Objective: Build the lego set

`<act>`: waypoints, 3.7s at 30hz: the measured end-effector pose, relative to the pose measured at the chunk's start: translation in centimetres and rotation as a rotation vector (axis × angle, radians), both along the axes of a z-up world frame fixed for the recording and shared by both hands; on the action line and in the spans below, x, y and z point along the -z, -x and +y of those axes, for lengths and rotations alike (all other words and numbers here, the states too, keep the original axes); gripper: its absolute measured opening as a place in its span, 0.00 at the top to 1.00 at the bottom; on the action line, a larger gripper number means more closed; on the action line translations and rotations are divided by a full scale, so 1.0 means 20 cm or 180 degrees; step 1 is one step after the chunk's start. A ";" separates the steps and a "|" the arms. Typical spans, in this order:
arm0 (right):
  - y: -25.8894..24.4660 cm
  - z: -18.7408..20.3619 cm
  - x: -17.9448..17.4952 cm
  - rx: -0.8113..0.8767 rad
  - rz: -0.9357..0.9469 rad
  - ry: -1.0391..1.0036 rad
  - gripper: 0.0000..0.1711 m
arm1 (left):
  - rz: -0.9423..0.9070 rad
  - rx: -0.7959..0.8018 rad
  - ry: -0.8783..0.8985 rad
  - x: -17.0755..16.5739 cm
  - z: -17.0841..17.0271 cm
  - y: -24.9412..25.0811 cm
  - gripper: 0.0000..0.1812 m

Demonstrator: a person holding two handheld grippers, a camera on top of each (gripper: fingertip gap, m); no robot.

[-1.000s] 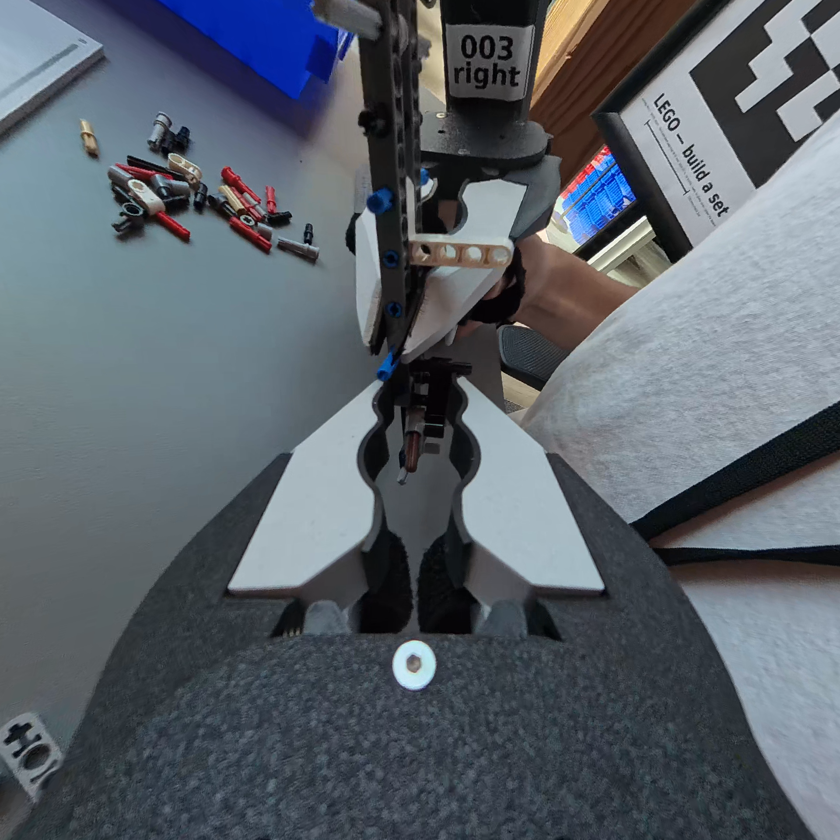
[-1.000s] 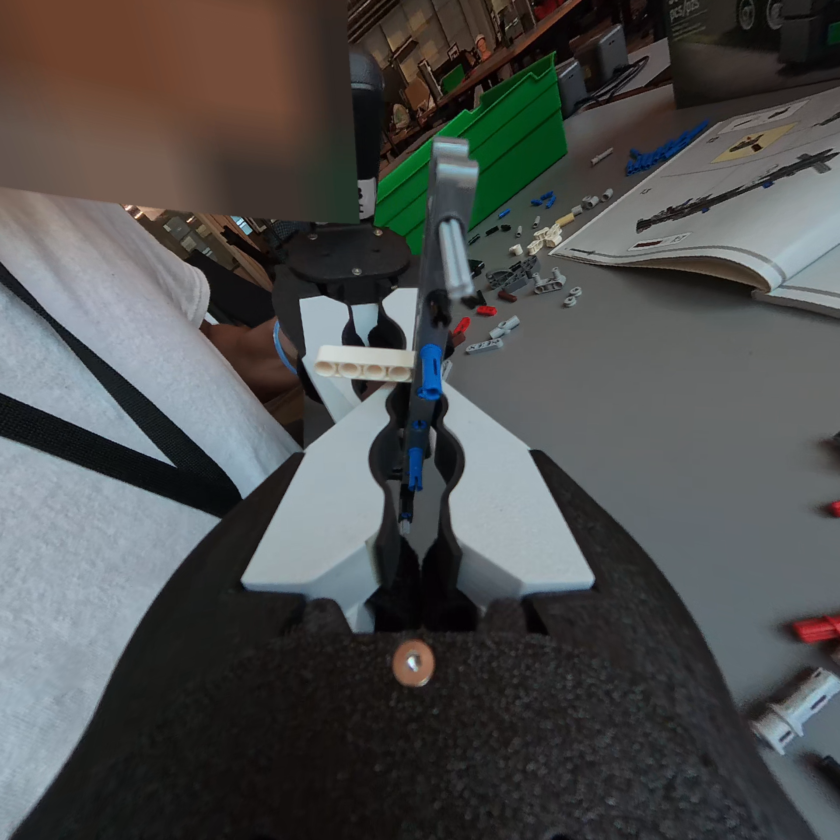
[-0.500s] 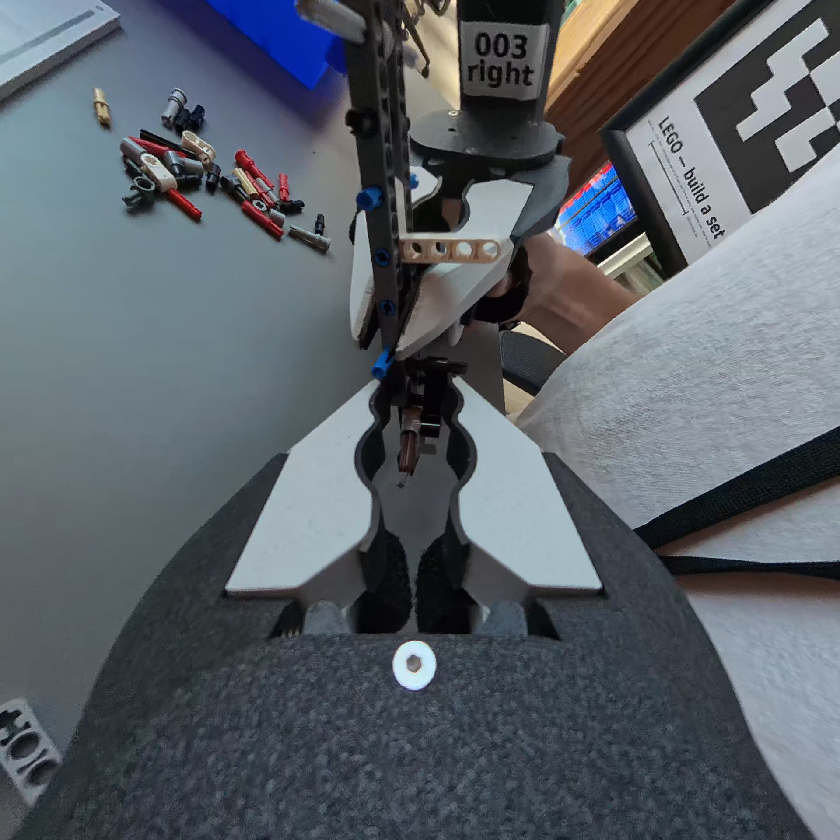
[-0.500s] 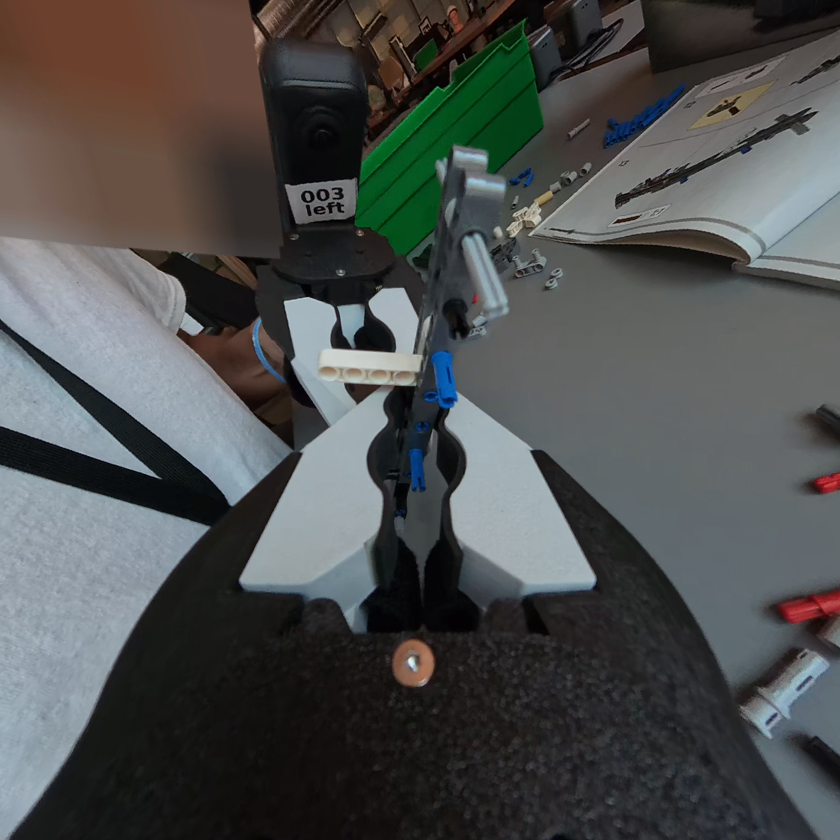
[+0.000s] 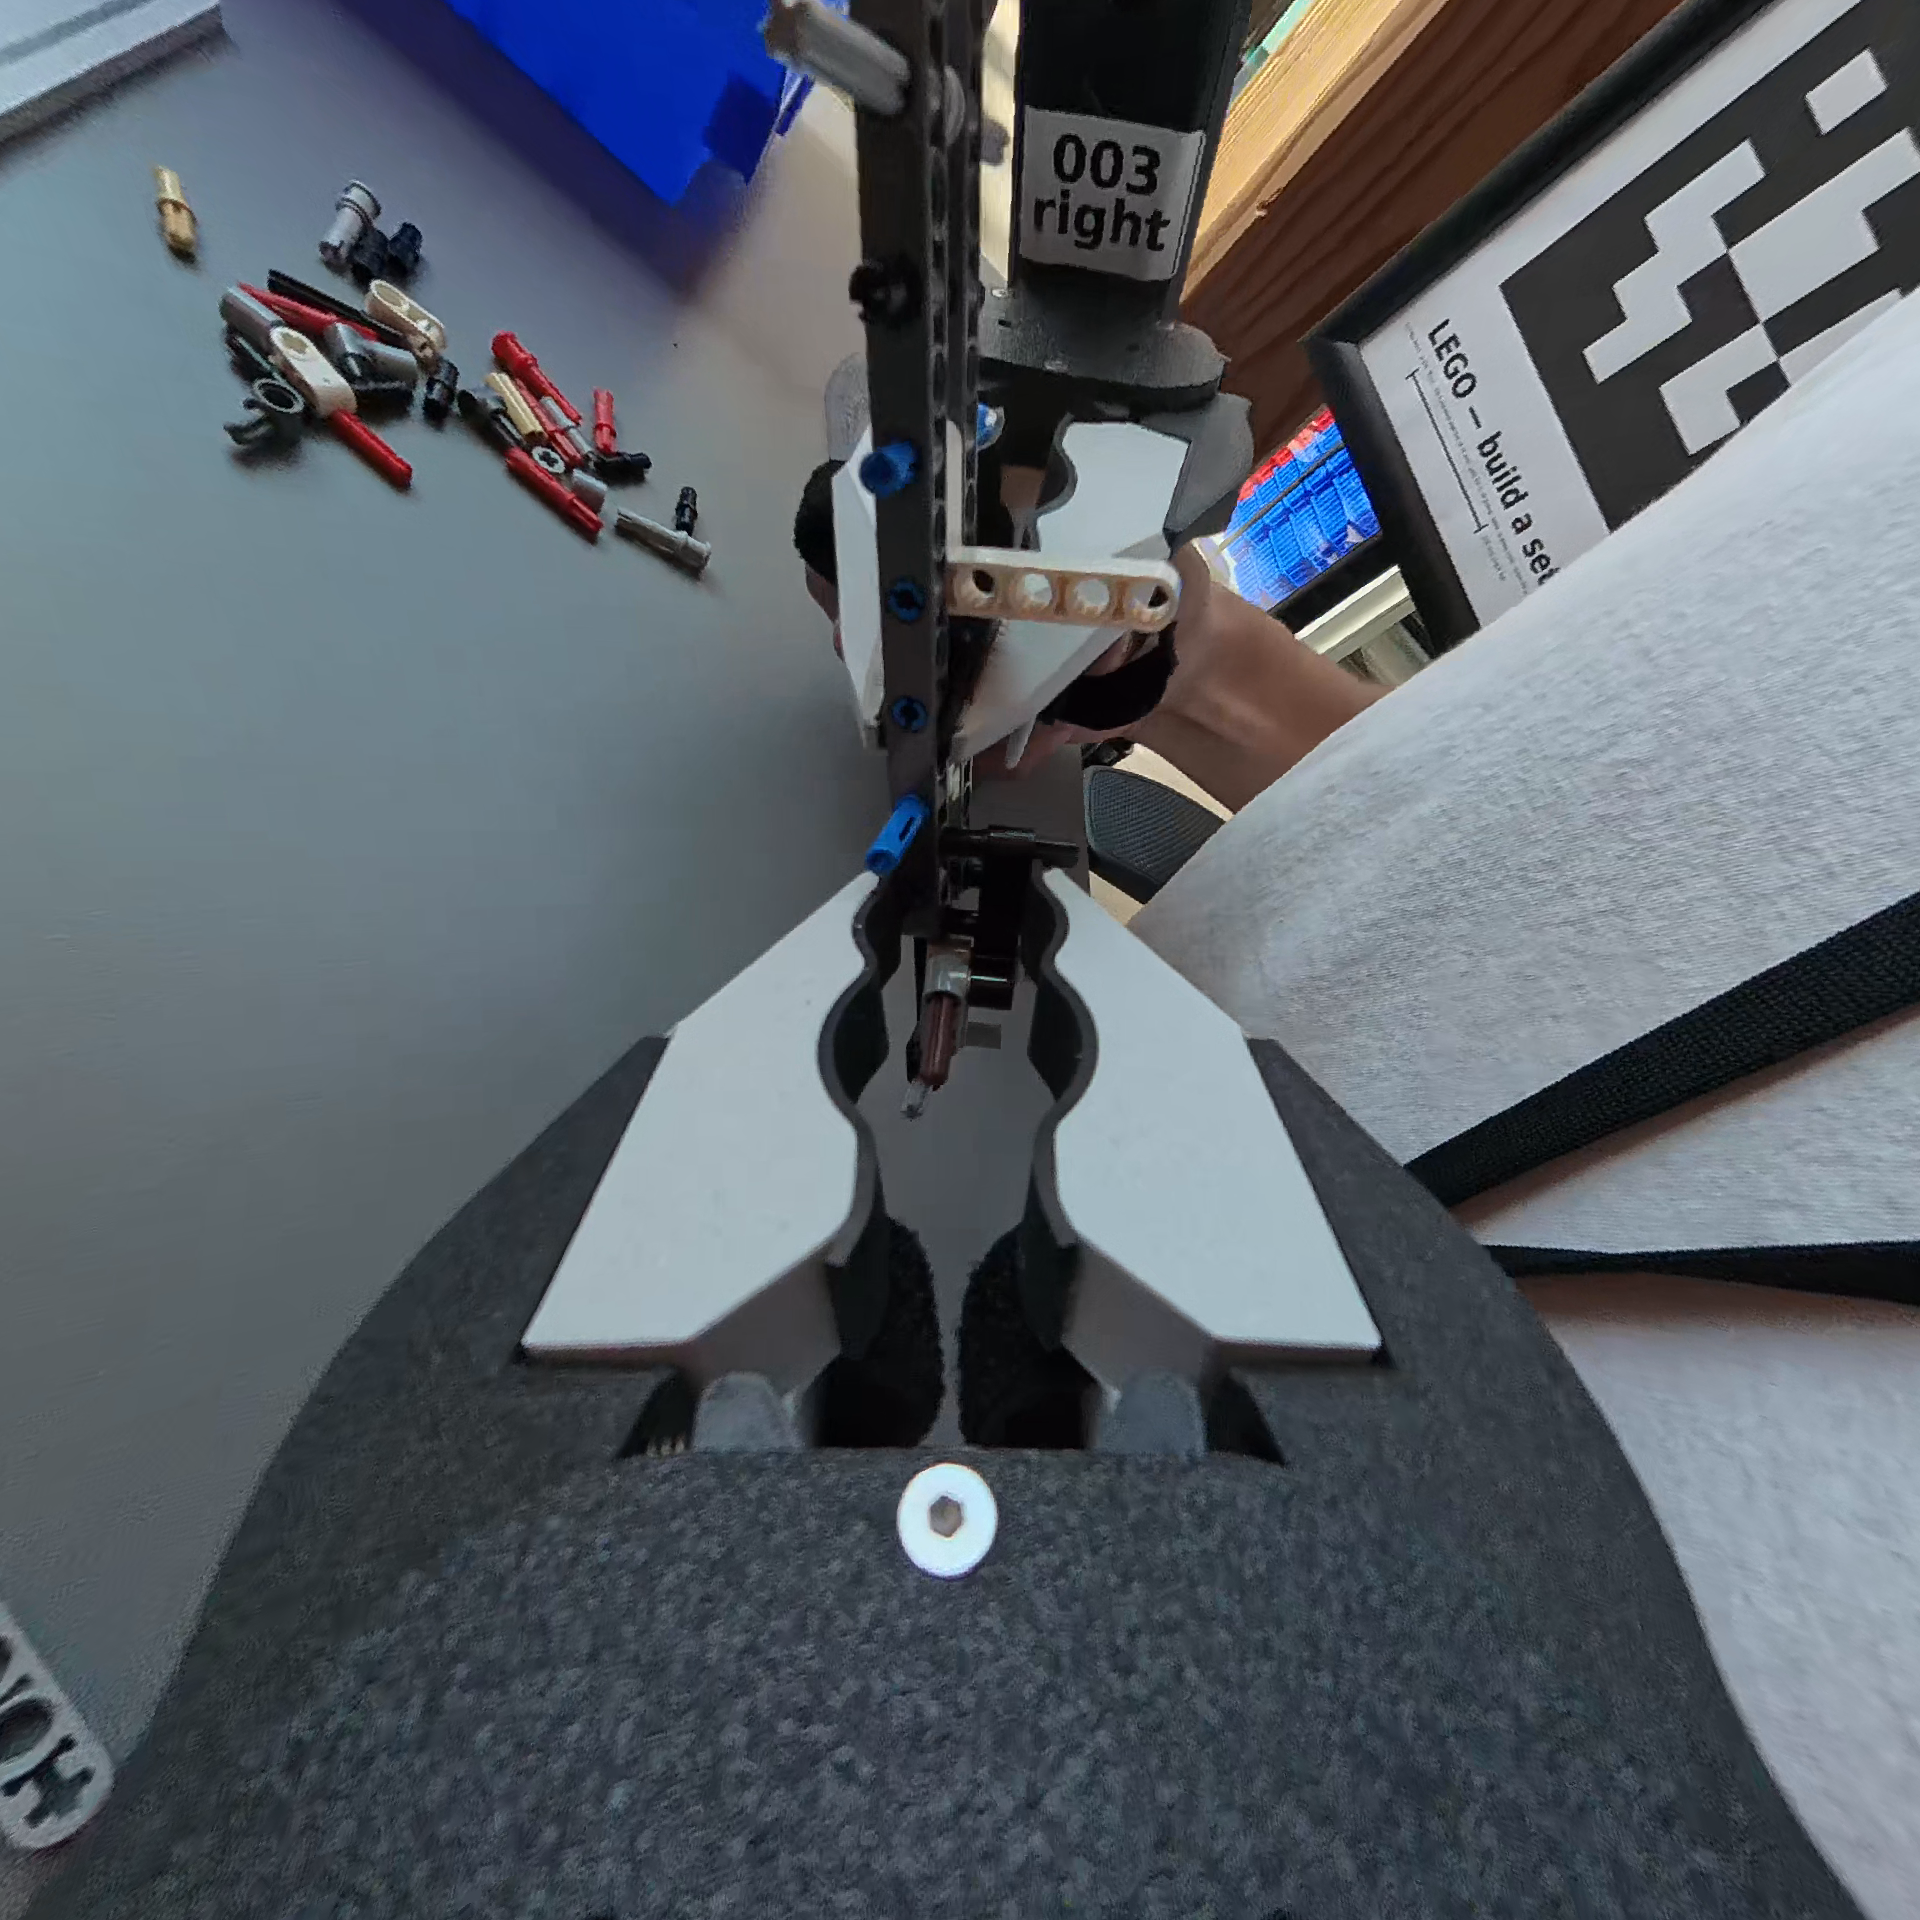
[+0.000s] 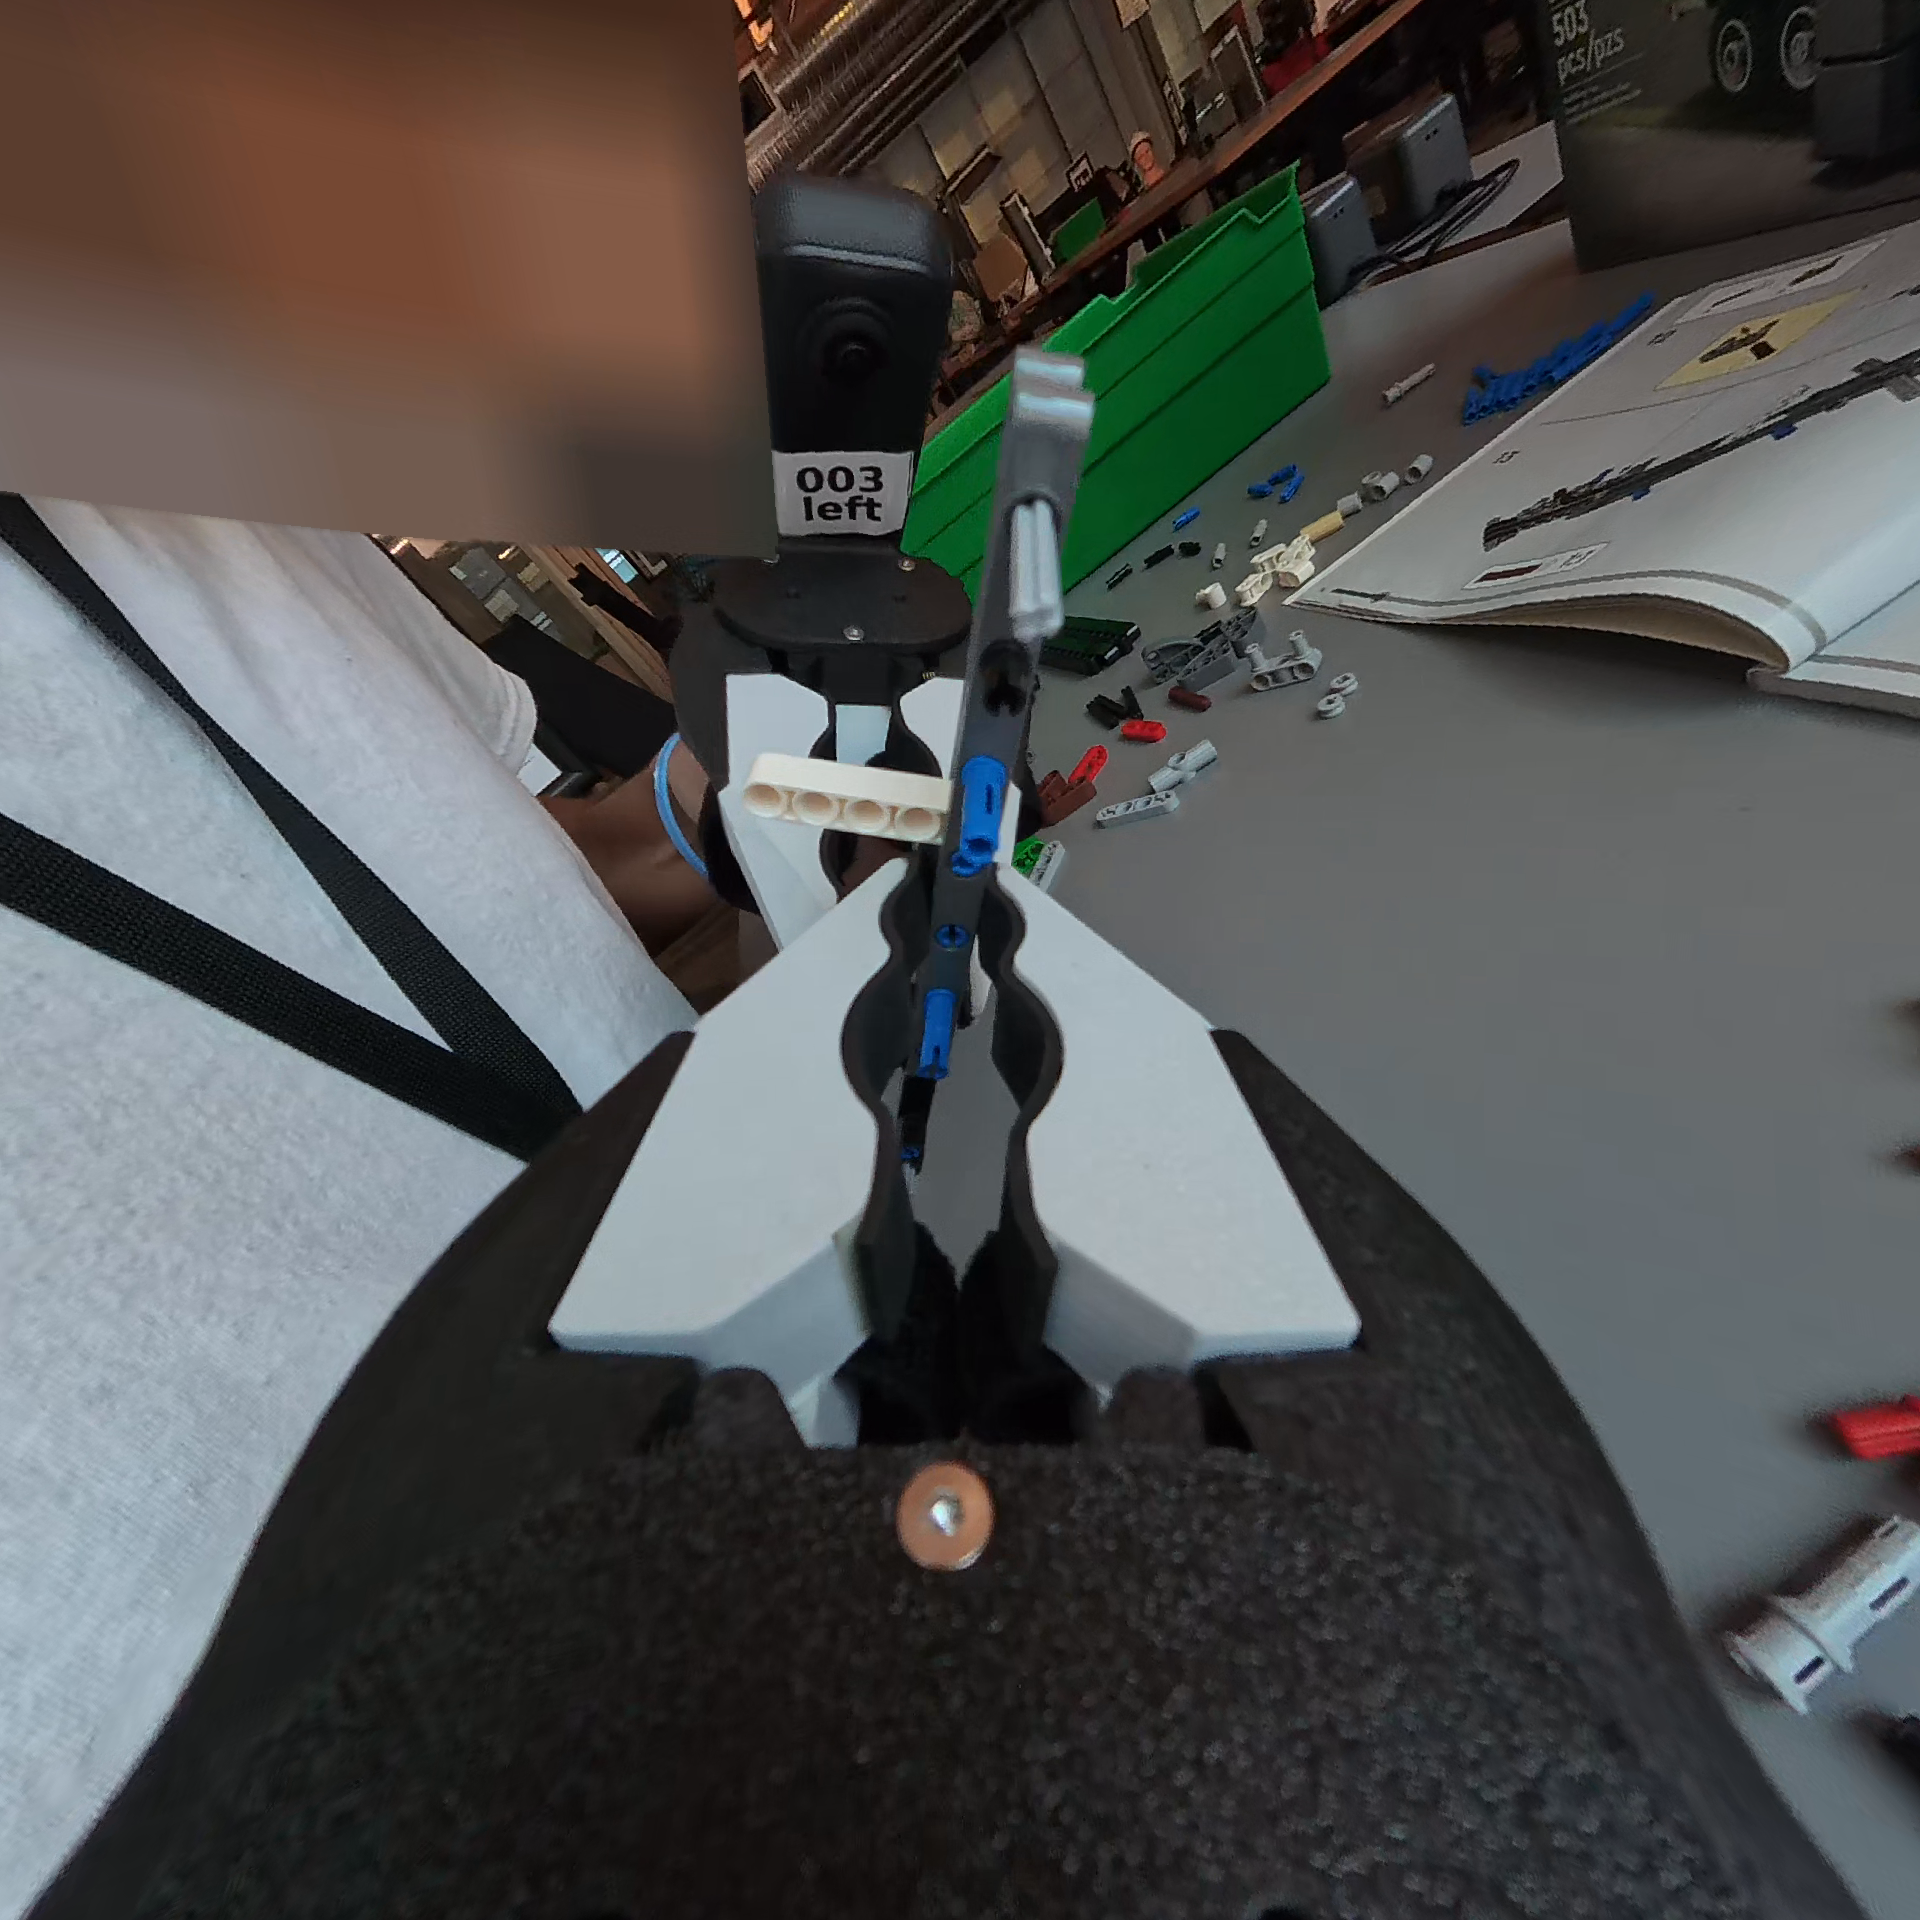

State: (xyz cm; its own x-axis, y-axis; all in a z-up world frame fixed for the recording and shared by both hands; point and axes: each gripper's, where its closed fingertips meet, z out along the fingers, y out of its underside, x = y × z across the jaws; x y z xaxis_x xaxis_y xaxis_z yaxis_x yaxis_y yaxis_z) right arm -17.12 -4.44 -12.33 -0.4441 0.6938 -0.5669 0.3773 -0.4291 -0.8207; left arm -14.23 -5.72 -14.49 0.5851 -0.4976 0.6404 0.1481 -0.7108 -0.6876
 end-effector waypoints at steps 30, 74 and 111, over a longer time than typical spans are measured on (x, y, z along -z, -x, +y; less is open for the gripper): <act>0.04 0.00 0.09 0.1278 -0.0960 0.0092 0.97 | 0.2063 -0.1397 -0.0501 0.07 0.10 0.15 0.88; -0.06 -0.07 -0.08 -0.0038 0.0192 0.0456 0.91 | 0.0075 -0.0662 -0.0489 -0.13 0.01 -0.06 0.89; -0.12 -0.13 -0.14 -0.0319 0.0463 0.0436 0.83 | -0.0441 -0.0622 -0.0517 -0.17 0.01 -0.11 0.89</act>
